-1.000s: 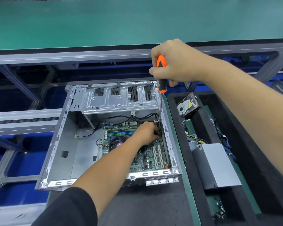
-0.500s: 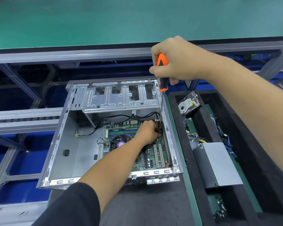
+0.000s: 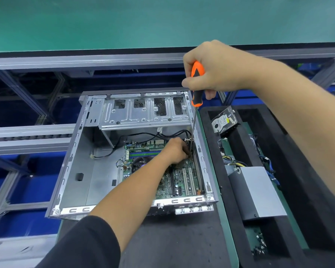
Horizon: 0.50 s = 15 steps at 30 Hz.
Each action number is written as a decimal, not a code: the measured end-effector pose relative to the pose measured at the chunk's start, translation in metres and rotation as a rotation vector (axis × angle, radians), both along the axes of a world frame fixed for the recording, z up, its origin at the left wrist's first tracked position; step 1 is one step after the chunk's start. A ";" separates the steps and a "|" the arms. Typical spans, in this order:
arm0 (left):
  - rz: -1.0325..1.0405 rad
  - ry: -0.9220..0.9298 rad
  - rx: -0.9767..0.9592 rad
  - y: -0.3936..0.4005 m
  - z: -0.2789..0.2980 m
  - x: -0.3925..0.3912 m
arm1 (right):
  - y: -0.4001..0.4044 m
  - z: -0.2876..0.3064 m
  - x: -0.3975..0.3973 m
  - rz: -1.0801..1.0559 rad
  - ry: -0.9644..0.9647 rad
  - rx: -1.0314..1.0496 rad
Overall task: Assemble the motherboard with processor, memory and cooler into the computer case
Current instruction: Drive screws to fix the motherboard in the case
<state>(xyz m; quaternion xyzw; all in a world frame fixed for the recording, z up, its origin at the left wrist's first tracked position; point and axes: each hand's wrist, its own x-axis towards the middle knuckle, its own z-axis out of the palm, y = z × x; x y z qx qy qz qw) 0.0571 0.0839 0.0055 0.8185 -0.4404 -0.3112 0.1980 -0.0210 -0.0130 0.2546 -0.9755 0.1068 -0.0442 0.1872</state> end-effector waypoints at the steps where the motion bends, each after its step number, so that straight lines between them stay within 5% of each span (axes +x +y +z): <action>1: 0.023 0.016 -0.001 0.000 0.002 0.004 | 0.001 0.000 0.000 0.000 0.001 -0.003; 15: -0.102 -0.010 -0.010 0.005 0.000 0.003 | 0.009 0.000 -0.001 -0.050 -0.006 -0.016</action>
